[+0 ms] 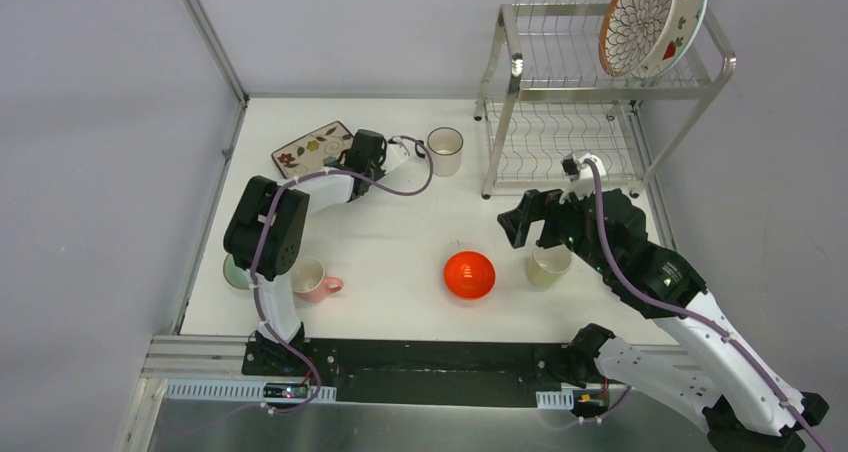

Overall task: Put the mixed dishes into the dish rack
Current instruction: Move the plate to the center of the board.

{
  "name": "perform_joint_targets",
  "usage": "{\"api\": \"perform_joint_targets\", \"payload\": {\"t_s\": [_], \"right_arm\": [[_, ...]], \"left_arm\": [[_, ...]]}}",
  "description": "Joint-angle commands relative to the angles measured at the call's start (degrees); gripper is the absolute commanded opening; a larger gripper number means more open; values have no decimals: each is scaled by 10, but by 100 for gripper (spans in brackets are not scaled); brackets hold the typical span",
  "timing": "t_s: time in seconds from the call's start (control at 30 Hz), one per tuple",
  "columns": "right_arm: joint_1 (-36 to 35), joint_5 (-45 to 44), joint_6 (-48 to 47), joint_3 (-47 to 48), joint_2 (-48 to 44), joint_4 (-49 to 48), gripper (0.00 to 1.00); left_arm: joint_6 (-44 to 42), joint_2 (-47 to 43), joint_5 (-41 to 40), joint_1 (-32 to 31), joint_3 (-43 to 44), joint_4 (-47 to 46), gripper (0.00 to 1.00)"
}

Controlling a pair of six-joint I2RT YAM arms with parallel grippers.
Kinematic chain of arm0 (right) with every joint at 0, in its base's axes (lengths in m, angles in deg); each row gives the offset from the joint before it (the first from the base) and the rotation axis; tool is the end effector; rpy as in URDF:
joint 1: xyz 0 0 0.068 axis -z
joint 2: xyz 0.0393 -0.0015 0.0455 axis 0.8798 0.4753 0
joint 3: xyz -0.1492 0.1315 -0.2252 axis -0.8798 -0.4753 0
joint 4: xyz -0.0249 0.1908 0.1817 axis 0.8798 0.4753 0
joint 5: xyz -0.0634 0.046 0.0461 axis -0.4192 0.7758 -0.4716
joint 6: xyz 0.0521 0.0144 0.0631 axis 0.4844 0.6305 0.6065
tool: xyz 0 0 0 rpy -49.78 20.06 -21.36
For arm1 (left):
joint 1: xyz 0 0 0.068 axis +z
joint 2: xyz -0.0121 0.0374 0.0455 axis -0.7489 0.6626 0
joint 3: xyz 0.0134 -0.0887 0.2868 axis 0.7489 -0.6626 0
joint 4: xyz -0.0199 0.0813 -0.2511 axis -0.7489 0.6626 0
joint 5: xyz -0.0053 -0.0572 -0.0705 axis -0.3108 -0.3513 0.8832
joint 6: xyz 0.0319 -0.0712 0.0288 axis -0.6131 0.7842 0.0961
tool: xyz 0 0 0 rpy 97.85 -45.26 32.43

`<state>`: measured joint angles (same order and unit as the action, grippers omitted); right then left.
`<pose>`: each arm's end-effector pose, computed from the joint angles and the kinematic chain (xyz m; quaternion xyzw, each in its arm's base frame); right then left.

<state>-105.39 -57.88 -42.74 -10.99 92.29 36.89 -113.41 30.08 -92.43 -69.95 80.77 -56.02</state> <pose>0.1219 0.0970 0.3878 -0.1216 0.8180 0.2206 0.5171 0.4160 -0.1443 0.1657 0.4388 0.8075 0.1786 0.3514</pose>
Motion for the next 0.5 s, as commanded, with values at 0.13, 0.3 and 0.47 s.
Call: {"api": "perform_joint_targets", "payload": {"t_s": [0.13,0.3,0.47], "right_arm": [[-3,-4,13,2,-23,-18,100],[-3,-11,19,0,-20,-15,100],[-3,-27,35,-11,-19,-21,100]], "left_arm": [[95,-89,33,-69,-77,7,0],[119,-104,-15,-145,-104,17,0],[154,-117,-22,-199,-133,21,0]]}}
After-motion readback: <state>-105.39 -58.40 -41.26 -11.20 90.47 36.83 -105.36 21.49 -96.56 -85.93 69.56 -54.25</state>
